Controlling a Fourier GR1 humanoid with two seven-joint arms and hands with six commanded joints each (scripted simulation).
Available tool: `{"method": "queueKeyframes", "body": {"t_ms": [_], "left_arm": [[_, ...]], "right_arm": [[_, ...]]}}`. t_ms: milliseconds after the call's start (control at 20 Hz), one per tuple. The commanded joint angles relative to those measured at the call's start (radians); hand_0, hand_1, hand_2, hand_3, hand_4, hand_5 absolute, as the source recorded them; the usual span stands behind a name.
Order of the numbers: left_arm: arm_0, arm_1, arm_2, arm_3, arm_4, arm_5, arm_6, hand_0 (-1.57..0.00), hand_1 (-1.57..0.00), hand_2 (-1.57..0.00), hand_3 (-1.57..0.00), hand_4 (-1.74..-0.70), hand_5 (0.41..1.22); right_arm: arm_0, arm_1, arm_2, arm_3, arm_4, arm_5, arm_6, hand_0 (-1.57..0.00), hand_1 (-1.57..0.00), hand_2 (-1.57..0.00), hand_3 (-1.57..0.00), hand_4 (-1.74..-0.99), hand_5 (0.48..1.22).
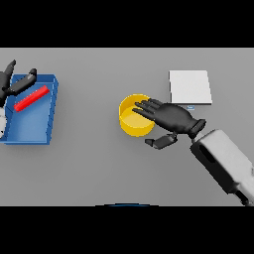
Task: Pick up the red beaker and tilt it to pour out 1 green nut into yellow bowl. Pick up the yellow bowl and place it on the metallic measuring scale.
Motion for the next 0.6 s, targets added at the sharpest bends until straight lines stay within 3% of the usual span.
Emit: {"method": "queueKeyframes", "body": {"t_ms": [0, 550], "left_arm": [[0.014, 0.000, 0.001, -0.019, 0.007, -0.002, -0.011, 0.00, 0.00, 0.00, 0.00, -0.81, 0.695], [0.021, 0.015, 0.001, -0.015, 0.003, -0.016, -0.018, 0.00, 0.00, 0.00, 0.00, -0.80, 0.703]], "right_arm": [[-0.019, 0.002, 0.013, 0.022, 0.007, 0.011, -0.015, 0.00, 0.00, 0.00, 0.00, -1.156, 0.642], [-0.208, 0.084, 0.138, 0.266, 0.084, 0.120, -0.023, 0.00, 0.00, 0.00, 0.00, -1.181, 0.674]]}}
